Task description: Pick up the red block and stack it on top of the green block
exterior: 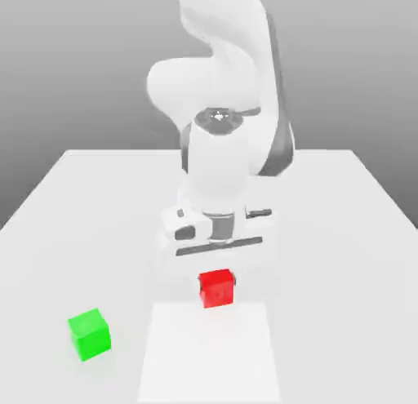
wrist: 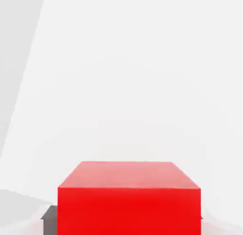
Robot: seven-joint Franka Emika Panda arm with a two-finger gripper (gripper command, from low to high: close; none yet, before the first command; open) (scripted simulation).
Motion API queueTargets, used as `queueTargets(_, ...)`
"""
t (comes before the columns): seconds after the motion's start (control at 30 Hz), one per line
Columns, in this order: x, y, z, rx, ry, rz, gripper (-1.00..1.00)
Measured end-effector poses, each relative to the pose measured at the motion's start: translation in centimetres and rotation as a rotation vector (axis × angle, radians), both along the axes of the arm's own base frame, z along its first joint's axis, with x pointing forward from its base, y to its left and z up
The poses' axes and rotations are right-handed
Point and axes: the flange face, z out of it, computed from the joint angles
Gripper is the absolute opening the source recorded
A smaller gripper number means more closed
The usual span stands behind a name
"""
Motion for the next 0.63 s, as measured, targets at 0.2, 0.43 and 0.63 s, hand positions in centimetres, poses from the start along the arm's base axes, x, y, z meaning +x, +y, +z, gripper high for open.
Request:
queueTargets(0.2, 4.7, -10.7, 2.6, 0.011, 0.000, -0.464, -1.00)
queueTargets(0.43, 6.2, -20.8, 1.1, 0.002, -0.001, -0.825, -1.00)
queueTargets(0.63, 6.2, -20.7, -1.9, 0.001, 0.000, -0.824, 1.00)
